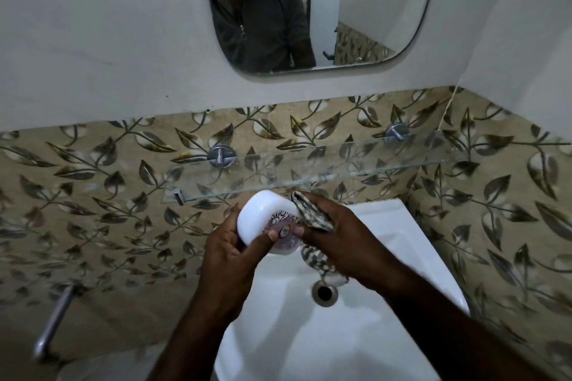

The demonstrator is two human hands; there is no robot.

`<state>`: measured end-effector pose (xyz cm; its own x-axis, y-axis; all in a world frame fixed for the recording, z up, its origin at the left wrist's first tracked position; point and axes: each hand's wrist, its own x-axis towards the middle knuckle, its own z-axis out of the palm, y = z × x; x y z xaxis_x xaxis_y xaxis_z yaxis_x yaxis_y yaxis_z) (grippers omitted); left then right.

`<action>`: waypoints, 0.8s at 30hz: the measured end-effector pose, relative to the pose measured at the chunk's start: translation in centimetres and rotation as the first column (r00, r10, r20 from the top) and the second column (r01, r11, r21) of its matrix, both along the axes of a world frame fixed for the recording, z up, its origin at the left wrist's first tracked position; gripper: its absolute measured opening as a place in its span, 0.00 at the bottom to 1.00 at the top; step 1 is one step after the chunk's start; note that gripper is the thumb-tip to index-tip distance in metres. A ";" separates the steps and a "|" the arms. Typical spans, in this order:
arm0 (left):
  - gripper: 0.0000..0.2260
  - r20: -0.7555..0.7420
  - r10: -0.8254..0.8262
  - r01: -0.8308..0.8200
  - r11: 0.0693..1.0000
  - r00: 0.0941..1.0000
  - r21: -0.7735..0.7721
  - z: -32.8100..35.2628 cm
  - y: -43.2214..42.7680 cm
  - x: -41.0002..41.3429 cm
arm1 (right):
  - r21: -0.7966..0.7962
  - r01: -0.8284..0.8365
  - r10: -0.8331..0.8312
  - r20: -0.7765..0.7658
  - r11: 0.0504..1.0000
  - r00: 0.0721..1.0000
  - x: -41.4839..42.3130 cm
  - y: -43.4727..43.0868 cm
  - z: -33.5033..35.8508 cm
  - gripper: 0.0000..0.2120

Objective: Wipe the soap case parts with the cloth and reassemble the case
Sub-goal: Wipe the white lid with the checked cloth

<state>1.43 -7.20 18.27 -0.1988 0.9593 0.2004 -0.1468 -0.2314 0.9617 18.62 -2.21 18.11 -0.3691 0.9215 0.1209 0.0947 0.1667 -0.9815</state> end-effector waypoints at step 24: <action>0.09 -0.458 0.026 0.043 0.989 0.888 0.141 0.6 1.5 -0.3 | 0.633 0.055 -0.364 0.369 0.772 0.855 -2.3 -0.8 0.1 0.31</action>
